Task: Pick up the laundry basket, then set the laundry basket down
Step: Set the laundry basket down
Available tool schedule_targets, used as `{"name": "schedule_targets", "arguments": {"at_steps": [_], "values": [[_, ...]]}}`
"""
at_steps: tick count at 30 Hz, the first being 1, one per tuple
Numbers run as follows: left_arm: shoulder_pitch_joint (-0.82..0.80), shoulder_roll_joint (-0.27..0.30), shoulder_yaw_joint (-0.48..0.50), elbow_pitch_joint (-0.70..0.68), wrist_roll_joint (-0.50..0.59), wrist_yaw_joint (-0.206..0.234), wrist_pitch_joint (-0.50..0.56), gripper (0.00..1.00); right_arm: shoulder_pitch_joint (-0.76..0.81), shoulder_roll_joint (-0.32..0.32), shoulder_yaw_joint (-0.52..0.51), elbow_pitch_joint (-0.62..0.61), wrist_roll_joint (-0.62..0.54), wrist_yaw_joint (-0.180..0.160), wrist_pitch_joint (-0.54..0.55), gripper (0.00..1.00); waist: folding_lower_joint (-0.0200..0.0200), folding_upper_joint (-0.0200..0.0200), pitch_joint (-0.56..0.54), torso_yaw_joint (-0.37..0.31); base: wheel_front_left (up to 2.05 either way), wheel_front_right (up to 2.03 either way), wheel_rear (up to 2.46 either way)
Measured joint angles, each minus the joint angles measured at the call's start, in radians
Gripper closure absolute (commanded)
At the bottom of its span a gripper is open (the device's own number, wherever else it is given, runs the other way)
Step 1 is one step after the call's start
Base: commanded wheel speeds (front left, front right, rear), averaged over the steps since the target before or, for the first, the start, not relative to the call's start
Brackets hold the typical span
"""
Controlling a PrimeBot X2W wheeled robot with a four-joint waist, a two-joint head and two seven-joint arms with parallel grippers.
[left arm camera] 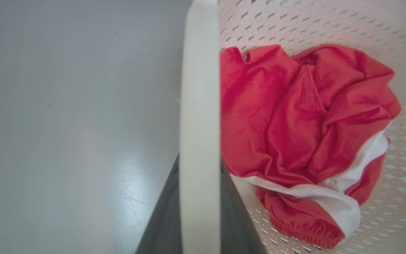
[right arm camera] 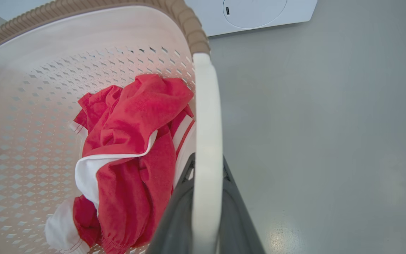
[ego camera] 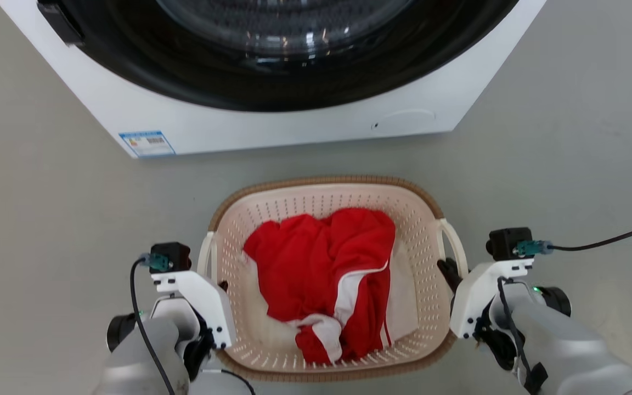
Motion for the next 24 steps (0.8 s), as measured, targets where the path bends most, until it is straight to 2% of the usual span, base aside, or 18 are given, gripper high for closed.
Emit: {"name": "schedule_targets", "arguments": {"at_steps": [14, 24], "values": [[-0.108, 0.002, -0.012, 0.002, 0.025, 0.0, -0.107, 1.0, -0.083, -0.016, 0.003, -0.014, 0.009, 0.0, -0.105, 1.0, 0.0, 0.0, 0.164, 0.015, 0.0, 0.0, 0.0], [-0.167, 0.007, -0.011, 0.002, 0.031, 0.003, -0.167, 1.0, -0.138, -0.02, -0.015, -0.019, 0.008, 0.0, -0.128, 1.0, 0.0, 0.0, 0.278, 0.022, 0.0, 0.0, 0.0]]}}
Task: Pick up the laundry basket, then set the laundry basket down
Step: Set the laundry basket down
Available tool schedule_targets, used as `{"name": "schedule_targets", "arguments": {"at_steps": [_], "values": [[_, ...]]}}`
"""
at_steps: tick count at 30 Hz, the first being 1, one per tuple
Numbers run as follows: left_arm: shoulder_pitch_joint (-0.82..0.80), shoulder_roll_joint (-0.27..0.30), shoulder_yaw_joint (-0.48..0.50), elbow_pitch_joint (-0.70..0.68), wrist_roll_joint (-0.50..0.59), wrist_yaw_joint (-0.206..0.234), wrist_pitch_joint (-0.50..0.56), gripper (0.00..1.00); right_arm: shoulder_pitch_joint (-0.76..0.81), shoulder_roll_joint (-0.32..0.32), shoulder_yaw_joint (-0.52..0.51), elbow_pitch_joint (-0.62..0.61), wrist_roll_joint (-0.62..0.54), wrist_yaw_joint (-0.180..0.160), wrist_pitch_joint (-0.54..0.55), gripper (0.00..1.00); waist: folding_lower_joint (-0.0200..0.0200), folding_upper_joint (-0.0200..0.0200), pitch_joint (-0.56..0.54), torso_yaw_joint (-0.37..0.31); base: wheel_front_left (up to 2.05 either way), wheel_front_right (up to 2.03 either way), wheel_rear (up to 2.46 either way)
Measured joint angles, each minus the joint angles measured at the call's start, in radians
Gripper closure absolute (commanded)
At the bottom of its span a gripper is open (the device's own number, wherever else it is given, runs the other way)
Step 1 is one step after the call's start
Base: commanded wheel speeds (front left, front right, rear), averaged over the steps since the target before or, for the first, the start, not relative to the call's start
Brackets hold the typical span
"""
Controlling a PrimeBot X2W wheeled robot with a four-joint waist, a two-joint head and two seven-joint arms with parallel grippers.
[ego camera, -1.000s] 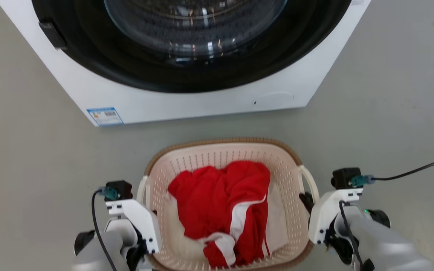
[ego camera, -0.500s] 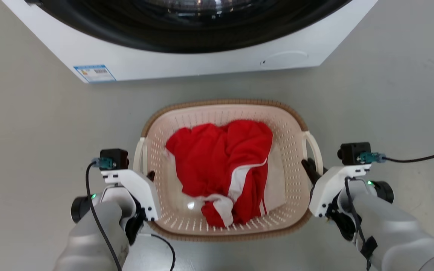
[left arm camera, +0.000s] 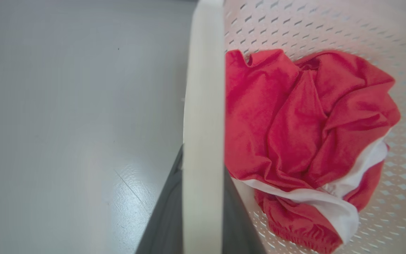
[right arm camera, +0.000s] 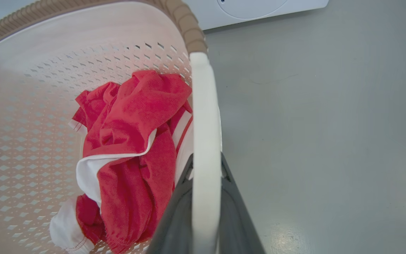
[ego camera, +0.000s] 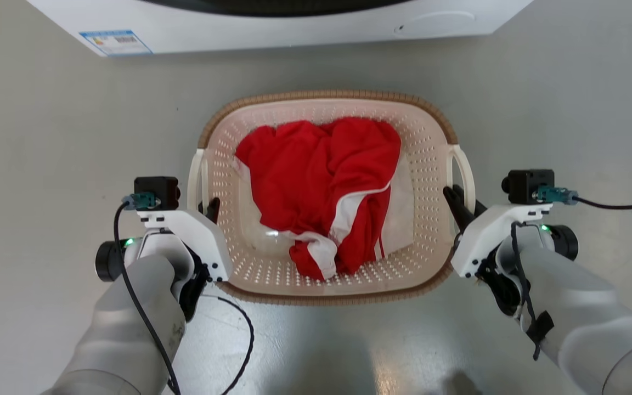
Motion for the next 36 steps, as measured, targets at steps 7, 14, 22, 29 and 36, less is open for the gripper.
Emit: {"name": "schedule_targets", "arguments": {"at_steps": [7, 14, 22, 29, 36], "values": [[-0.026, 0.005, 0.011, 0.0, -0.001, 0.001, -0.027, 1.0, -0.029, 0.001, -0.021, -0.006, -0.013, 0.0, -0.004, 1.0, 0.0, 0.0, 0.063, -0.002, 0.0, 0.0, 0.0], [-0.057, 0.007, 0.015, 0.0, -0.001, 0.01, -0.044, 1.0, -0.047, 0.0, -0.075, -0.015, -0.062, 0.0, -0.004, 1.0, 0.0, 0.0, 0.118, -0.005, 0.0, 0.0, 0.0], [-0.057, 0.007, 0.017, -0.001, -0.001, 0.013, -0.049, 1.0, -0.046, 0.005, -0.113, -0.015, -0.1, 0.0, -0.004, 1.0, 0.0, 0.0, 0.154, -0.006, 0.0, 0.0, 0.0], [-0.08, 0.007, 0.017, -0.001, 0.0, 0.022, -0.05, 1.0, -0.046, 0.006, -0.145, -0.019, -0.125, 0.0, -0.004, 1.0, 0.0, 0.0, 0.193, 0.0, 0.0, 0.0, 0.0], [-0.093, 0.007, 0.017, -0.001, 0.003, 0.022, -0.05, 1.0, -0.047, 0.007, -0.17, -0.02, -0.143, 0.0, -0.004, 1.0, 0.0, 0.0, 0.221, 0.006, 0.0, 0.0, 0.0]]}}
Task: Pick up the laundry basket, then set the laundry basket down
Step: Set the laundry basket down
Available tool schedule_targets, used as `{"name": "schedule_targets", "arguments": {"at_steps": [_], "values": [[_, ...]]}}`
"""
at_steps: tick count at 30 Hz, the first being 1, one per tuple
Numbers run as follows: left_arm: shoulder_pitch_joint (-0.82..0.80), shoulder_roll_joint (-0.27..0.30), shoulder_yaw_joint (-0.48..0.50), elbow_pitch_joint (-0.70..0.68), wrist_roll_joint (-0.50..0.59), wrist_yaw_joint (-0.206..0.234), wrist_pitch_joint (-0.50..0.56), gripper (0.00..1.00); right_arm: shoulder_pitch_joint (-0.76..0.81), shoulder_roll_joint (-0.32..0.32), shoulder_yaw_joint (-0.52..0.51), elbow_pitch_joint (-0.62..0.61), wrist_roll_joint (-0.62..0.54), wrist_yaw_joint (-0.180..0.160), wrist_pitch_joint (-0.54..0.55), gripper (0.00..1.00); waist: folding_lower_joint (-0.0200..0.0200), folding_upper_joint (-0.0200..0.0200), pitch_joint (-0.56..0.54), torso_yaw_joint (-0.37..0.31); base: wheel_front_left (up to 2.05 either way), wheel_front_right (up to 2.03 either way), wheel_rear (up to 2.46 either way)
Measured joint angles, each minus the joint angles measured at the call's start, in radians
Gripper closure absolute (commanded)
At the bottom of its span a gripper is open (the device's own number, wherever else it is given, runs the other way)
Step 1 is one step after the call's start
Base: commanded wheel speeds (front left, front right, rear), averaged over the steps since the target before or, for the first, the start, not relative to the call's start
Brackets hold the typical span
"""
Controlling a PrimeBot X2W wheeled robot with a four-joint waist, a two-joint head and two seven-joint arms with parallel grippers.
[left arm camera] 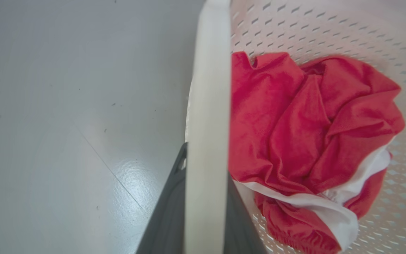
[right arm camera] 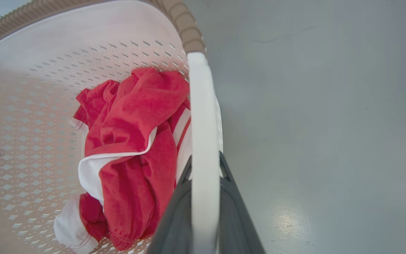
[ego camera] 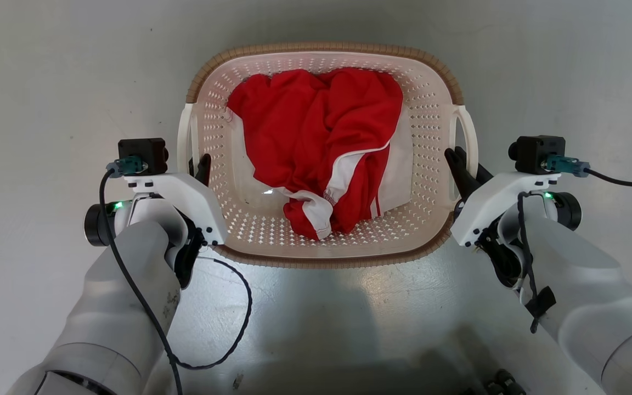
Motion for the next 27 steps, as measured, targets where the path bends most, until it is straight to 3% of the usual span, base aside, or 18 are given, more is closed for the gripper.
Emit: {"name": "schedule_targets", "arguments": {"at_steps": [6, 7, 8, 9, 27], "values": [[-0.003, -0.002, 0.001, 0.0, 0.0, 0.0, 0.0, 1.0, 0.0, 0.004, -0.012, 0.007, -0.003, 0.0, 0.0, 1.0, 0.0, 0.0, 0.013, 0.007, 0.0, 0.0, 0.0], [-0.003, -0.002, 0.002, 0.0, 0.0, 0.003, 0.001, 0.81, 0.0, 0.006, -0.013, 0.011, -0.002, 0.0, 0.0, 0.64, 0.0, 0.0, 0.013, 0.008, 0.0, 0.0, 0.0], [-0.003, -0.003, 0.002, 0.0, 0.0, 0.006, 0.001, 0.24, 0.0, 0.01, -0.015, 0.017, -0.002, 0.0, 0.0, 0.0, 0.0, 0.0, 0.013, 0.008, 0.0, 0.0, 0.0], [-0.003, -0.004, 0.003, -0.001, 0.0, 0.006, 0.001, 0.0, 0.0, 0.012, -0.015, 0.026, 0.001, 0.001, 0.0, 0.0, 0.0, 0.0, 0.012, 0.008, 0.0, 0.0, 0.0], [-0.004, 0.001, 0.001, -0.001, -0.004, 0.01, 0.003, 0.0, 0.0, 0.021, -0.026, 0.051, 0.009, 0.001, 0.0, 0.0, 0.0001, 0.0, -0.011, 0.004, 0.0, 0.0, 0.0]]}}
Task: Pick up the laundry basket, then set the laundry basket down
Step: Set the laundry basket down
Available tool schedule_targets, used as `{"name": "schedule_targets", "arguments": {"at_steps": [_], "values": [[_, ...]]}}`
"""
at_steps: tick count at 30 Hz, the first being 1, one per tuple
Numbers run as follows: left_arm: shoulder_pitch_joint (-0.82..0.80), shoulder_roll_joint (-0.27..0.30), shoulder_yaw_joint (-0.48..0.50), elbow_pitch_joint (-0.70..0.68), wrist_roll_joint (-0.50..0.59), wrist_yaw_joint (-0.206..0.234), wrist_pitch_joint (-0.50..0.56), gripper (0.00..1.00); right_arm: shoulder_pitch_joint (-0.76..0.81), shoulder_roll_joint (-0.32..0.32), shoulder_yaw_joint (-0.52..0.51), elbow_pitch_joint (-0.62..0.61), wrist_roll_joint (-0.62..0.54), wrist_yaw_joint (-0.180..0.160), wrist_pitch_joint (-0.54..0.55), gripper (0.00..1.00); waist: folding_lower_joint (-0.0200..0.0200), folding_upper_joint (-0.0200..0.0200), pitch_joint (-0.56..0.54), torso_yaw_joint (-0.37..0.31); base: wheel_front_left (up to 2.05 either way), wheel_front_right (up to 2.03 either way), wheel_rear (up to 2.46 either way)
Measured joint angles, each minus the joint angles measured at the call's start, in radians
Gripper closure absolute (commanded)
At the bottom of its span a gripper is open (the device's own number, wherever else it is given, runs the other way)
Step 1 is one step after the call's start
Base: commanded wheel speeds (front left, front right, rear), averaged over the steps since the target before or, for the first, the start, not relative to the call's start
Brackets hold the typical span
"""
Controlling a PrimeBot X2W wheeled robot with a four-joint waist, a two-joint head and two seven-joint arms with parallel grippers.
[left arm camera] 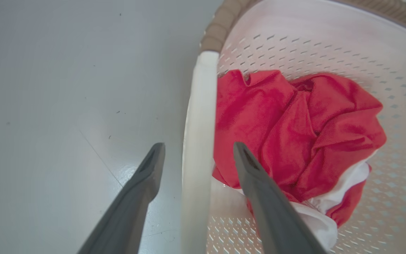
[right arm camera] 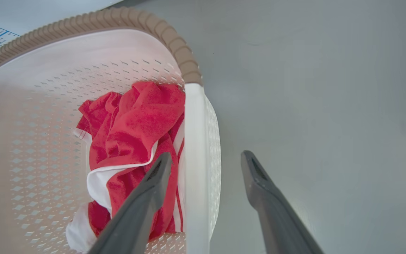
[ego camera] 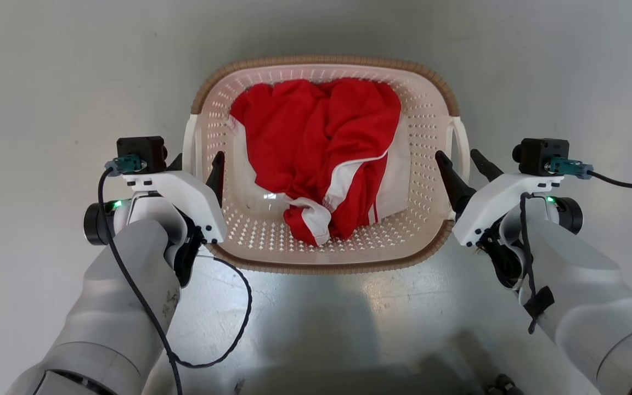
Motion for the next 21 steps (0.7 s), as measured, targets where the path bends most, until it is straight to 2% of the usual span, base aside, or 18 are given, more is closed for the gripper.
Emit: {"name": "schedule_targets", "arguments": {"at_steps": [8, 15, 21], "values": [[0.038, 0.002, 0.0, -0.001, -0.008, 0.017, 0.004, 0.0, 0.014, 0.005, -0.014, 0.007, -0.003, 0.0, 0.0, 0.0, 0.0, 0.0, -0.076, -0.007, 0.0, 0.0, 0.0], [0.09, -0.001, 0.006, -0.003, -0.015, 0.016, -0.003, 0.0, 0.093, -0.004, -0.076, -0.002, -0.024, 0.0, 0.0, 0.0, 0.0, 0.0, -0.187, -0.013, 0.0, 0.0, 0.0], [0.151, 0.017, 0.054, -0.105, 0.011, 0.018, -0.008, 0.0, 0.163, -0.007, -0.142, -0.047, -0.057, 0.0, 0.0, 0.0, 0.0, 0.0, -0.299, -0.014, 0.0, 0.0, 0.0]]}}
